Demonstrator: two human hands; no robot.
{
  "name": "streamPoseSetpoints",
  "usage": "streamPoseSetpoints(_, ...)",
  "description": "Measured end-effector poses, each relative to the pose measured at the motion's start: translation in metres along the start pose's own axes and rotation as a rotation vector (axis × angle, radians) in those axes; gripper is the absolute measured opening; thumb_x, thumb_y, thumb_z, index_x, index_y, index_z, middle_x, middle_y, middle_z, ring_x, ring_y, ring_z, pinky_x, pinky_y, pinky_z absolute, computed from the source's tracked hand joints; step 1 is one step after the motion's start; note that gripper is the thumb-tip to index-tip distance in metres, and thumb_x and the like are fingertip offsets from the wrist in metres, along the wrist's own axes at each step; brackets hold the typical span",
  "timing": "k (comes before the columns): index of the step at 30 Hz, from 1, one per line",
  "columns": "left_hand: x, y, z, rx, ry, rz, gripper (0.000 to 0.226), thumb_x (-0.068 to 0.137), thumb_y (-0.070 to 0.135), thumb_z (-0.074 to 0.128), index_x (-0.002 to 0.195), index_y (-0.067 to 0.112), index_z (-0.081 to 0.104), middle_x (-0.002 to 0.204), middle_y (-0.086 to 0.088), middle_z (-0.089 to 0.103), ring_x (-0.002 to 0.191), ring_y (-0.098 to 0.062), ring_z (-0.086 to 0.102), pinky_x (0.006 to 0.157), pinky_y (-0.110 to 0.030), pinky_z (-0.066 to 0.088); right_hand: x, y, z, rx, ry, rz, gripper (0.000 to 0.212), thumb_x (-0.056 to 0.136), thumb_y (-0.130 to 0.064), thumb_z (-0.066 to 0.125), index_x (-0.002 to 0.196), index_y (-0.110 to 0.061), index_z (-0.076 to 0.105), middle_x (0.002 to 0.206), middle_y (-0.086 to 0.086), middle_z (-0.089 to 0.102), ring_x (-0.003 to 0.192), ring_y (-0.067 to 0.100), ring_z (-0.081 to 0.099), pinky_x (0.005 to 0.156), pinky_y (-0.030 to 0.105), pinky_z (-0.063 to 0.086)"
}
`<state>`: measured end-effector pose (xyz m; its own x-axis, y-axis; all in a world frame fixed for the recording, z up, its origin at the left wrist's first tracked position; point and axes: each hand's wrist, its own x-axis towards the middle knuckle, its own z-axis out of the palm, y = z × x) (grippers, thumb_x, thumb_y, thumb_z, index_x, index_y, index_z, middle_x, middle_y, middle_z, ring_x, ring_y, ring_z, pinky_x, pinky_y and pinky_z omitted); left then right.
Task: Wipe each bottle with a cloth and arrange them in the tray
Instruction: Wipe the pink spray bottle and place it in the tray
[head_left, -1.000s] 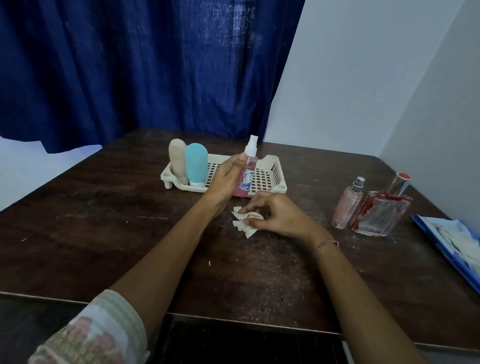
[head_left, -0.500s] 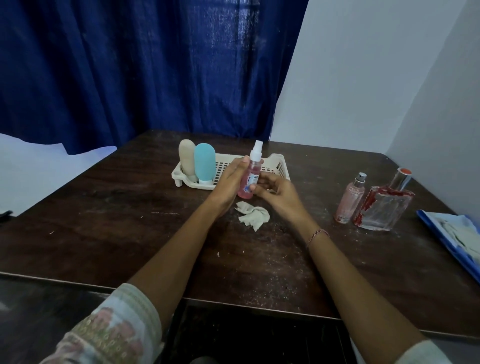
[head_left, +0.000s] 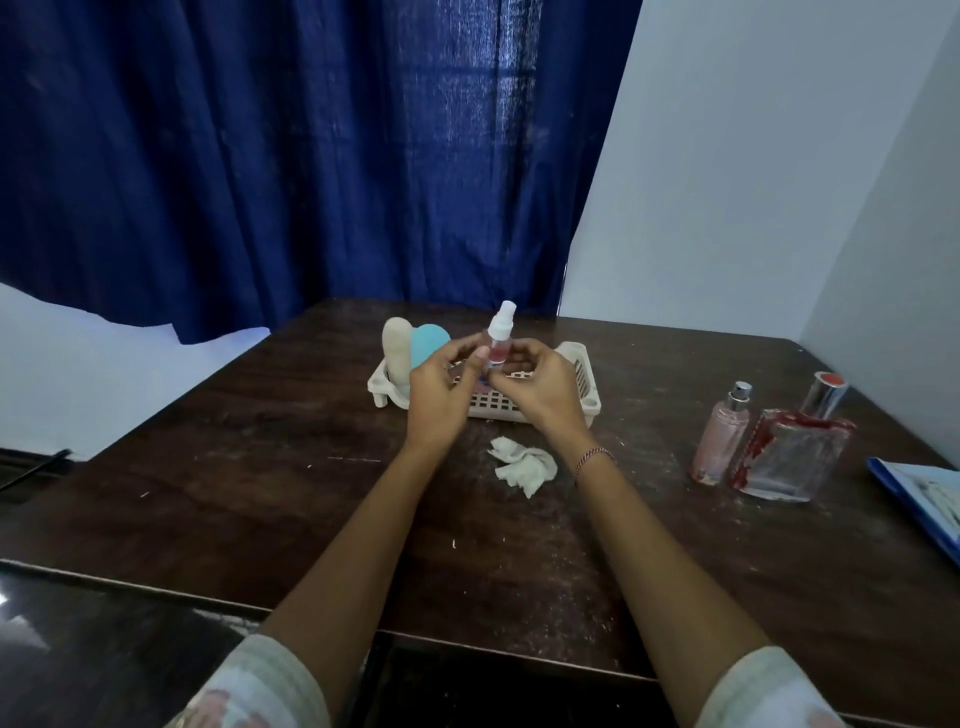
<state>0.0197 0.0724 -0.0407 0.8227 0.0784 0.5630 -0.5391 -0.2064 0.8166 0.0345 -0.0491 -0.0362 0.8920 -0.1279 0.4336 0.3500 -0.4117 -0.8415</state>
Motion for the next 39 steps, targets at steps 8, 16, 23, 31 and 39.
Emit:
streamPoseSetpoints(8, 0.003, -0.008, -0.003, 0.321, 0.169, -0.041, 0.021, 0.096, 0.018, 0.052, 0.097, 0.01, 0.071, 0.083, 0.006, 0.067, 0.073, -0.001, 0.058, 0.067, -0.004, 0.041, 0.014, -0.004, 0.015, -0.145, 0.023, 0.021, 0.035, 0.069, -0.025, 0.081, 0.097, -0.012, 0.065, 0.078, -0.007, 0.063, 0.065, -0.004, 0.055, 0.064, 0.009, 0.045)
streamPoseSetpoints(16, 0.008, -0.016, -0.007, 0.442, 0.125, -0.197, 0.026, 0.094, 0.016, 0.051, 0.08, 0.005, 0.071, 0.073, -0.005, 0.067, 0.064, -0.012, 0.056, 0.062, -0.02, 0.038, 0.011, 0.012, 0.027, -0.185, -0.051, 0.081, 0.037, 0.067, -0.028, 0.084, 0.092, -0.009, 0.066, 0.081, 0.003, 0.071, 0.065, 0.005, 0.06, 0.071, 0.022, 0.053)
streamPoseSetpoints(23, 0.007, -0.017, -0.007, 0.549, 0.129, -0.251, 0.025, 0.093, 0.019, 0.054, 0.084, 0.003, 0.071, 0.08, -0.007, 0.069, 0.066, -0.01, 0.054, 0.066, -0.019, 0.037, 0.008, 0.015, 0.033, -0.185, -0.106, 0.09, 0.034, 0.073, -0.02, 0.079, 0.1, -0.004, 0.066, 0.086, 0.007, 0.072, 0.056, -0.008, 0.05, 0.055, 0.0, 0.039)
streamPoseSetpoints(31, 0.009, -0.019, -0.006, 0.646, 0.106, -0.263, 0.026, 0.095, 0.023, 0.052, 0.085, 0.006, 0.069, 0.082, -0.006, 0.068, 0.07, -0.012, 0.058, 0.07, -0.02, 0.043, 0.009, 0.017, 0.033, -0.215, -0.099, 0.072, 0.035, 0.079, -0.013, 0.073, 0.111, -0.004, 0.065, 0.094, 0.007, 0.071, 0.064, -0.003, 0.054, 0.058, -0.003, 0.039)
streamPoseSetpoints(39, -0.001, 0.002, 0.003, 0.957, 0.03, -0.032, 0.036, 0.099, 0.032, 0.038, 0.087, 0.009, 0.064, 0.081, -0.008, 0.065, 0.072, -0.021, 0.061, 0.063, -0.031, 0.047, -0.004, 0.008, 0.018, -0.304, 0.038, -0.004, 0.032, 0.087, -0.015, 0.063, 0.119, -0.008, 0.061, 0.095, 0.004, 0.067, 0.082, 0.007, 0.058, 0.075, 0.011, 0.043)
